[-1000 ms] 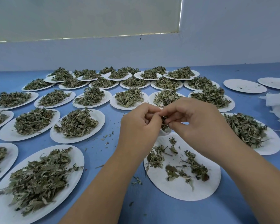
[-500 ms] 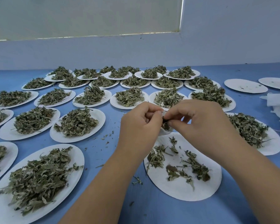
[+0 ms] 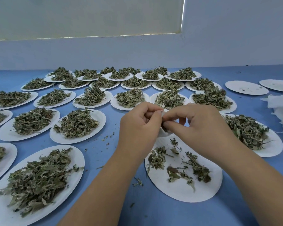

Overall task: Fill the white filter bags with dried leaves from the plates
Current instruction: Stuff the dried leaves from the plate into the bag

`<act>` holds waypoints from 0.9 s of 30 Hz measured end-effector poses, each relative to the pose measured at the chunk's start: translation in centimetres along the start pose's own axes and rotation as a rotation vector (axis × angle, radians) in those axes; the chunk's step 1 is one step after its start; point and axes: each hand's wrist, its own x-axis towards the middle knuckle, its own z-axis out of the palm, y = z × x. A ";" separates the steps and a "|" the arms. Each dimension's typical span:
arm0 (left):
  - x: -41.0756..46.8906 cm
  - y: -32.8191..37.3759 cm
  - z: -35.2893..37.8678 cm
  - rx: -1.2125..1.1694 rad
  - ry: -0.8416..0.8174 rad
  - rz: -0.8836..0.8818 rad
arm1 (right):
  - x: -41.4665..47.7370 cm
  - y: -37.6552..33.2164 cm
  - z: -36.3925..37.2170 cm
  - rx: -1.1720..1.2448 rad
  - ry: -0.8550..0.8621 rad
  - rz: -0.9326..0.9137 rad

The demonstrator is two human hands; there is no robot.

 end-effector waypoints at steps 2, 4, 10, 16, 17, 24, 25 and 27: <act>0.1 -0.1 -0.1 0.021 0.029 0.014 | 0.1 0.2 -0.3 0.100 0.079 0.010; 0.1 -0.2 -0.2 0.017 0.047 0.024 | 0.2 0.5 -0.7 0.173 0.142 0.049; 0.0 -0.2 -0.1 0.026 0.046 0.028 | 0.6 0.8 0.2 0.326 -0.192 0.335; 0.1 0.0 -0.1 0.018 0.018 0.017 | 1.1 0.6 1.3 0.484 -0.207 0.361; 0.0 0.1 -0.1 0.021 -0.001 0.020 | 1.4 0.5 1.4 0.476 -0.194 0.362; 0.0 0.1 -0.1 0.006 -0.038 0.020 | 3.6 -0.7 2.7 -0.002 -0.153 0.270; 0.0 0.0 -0.2 0.013 -0.033 0.016 | 3.7 -0.8 2.7 -0.039 -0.182 0.267; 0.1 -0.1 -0.4 0.008 -0.020 0.005 | 3.7 -0.8 2.3 0.074 -0.269 0.292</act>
